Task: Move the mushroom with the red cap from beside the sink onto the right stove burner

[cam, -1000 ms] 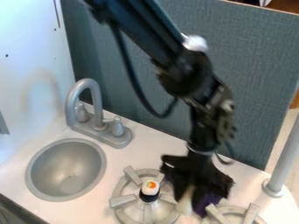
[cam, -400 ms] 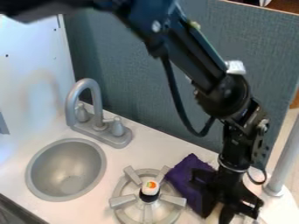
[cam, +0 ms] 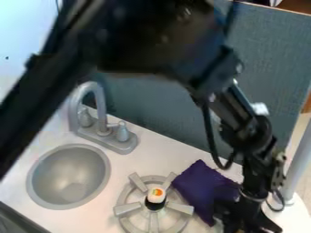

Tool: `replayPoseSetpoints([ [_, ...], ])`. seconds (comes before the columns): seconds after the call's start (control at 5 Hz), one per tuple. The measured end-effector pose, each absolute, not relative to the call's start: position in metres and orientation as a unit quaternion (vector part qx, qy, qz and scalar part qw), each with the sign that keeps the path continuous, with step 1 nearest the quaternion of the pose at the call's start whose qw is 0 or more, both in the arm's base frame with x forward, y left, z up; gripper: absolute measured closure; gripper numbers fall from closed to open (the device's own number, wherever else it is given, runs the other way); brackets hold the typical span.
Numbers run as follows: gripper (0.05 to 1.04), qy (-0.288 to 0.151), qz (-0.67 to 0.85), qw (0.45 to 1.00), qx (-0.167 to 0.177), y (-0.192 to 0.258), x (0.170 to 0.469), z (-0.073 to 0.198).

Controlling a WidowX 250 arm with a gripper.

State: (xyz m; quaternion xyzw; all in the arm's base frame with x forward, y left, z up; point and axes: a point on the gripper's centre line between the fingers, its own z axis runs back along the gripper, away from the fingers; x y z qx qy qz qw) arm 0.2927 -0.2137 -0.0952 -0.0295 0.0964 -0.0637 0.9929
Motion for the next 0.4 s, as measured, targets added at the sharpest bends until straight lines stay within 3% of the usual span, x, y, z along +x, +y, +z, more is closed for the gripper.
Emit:
replayPoseSetpoints([
  [0.4, 0.710, 0.097, -0.065, 0.992, -0.043, -0.2223, 0.2958, -0.0987],
])
